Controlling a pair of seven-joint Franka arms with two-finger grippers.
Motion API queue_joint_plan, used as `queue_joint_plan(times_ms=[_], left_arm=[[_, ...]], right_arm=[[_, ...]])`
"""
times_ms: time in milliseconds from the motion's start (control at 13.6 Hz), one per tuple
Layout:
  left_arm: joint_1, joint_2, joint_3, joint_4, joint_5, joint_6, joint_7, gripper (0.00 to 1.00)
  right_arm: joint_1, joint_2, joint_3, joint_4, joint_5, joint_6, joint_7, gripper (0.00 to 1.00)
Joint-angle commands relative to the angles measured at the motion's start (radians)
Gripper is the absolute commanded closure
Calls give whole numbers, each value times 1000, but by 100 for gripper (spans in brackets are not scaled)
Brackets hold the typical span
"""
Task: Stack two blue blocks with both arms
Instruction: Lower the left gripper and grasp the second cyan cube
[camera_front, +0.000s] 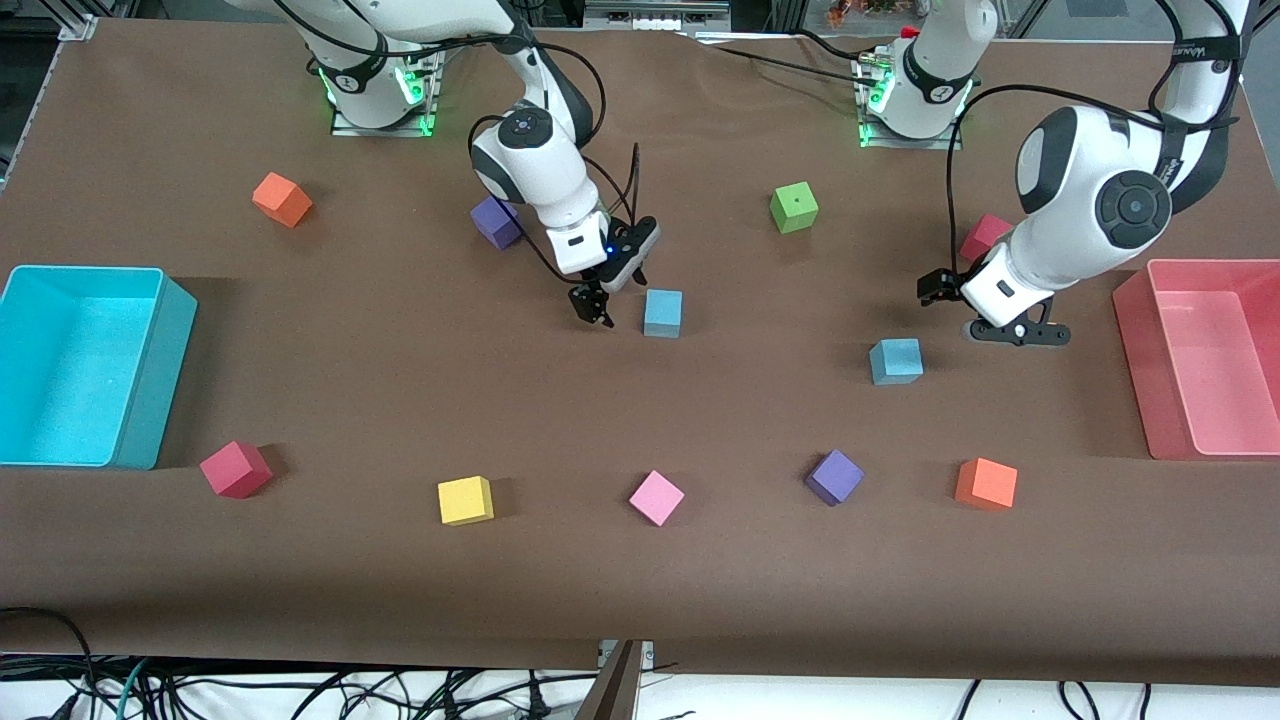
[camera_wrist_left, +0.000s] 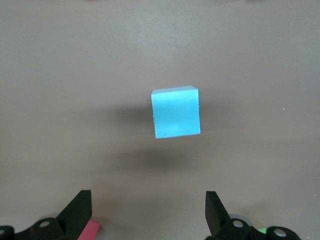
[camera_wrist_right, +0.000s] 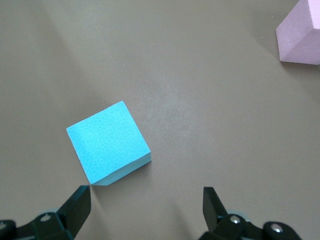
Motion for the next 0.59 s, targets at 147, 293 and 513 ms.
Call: queue_joint_plan(times_ms=[147, 293, 513], left_arm=[[-2, 116, -16, 2, -3, 161, -9, 0], [-4, 152, -29, 0, -8, 213, -15, 0], [-2, 214, -29, 8, -9, 280, -14, 0]], right_arm=[[-5, 49, 17, -50, 5, 188, -27, 1], [-5, 69, 34, -50, 1, 232, -43, 1], [-2, 68, 42, -74, 0, 235, -50, 1]])
